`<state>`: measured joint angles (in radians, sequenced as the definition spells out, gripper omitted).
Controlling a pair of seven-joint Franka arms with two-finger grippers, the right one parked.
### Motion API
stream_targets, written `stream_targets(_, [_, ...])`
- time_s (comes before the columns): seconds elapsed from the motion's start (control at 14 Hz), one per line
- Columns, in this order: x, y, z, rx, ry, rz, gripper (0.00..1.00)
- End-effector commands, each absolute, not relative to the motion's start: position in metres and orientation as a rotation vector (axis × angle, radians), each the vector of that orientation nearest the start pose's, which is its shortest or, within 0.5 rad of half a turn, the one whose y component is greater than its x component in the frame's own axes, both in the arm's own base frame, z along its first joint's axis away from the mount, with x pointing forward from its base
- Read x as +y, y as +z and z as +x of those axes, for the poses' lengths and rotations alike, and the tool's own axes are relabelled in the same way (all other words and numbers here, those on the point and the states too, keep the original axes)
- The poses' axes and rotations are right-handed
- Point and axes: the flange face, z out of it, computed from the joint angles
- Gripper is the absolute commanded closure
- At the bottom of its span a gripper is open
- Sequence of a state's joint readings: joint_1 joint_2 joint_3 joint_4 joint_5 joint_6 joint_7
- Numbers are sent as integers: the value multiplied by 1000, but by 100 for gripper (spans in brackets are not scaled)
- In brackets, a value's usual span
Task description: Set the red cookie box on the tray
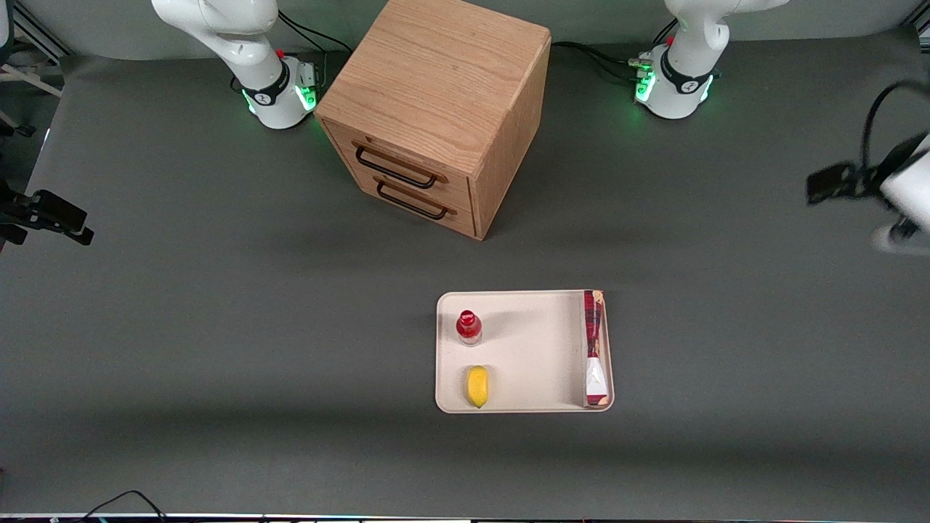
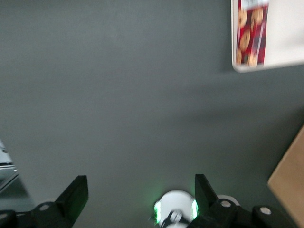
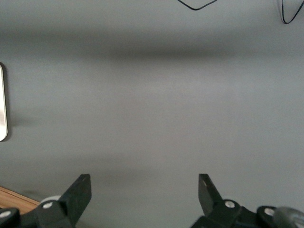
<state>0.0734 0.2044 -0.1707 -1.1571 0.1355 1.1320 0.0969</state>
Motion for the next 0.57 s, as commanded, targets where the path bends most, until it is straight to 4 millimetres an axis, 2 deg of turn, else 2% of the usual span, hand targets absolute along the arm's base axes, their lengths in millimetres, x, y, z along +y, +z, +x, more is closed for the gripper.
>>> stream_targets(0.0, [-17, 667, 498, 299, 367, -3033, 0])
stream_targets(0.07, [-15, 667, 476, 294, 336, -3066, 0])
stream_targets(0.21, [-21, 653, 443, 307, 247, -3083, 0])
stream_targets(0.29, [-26, 652, 441, 302, 219, -3086, 0])
stream_targets(0.5, [-33, 676, 465, 355, 220, -3091, 0])
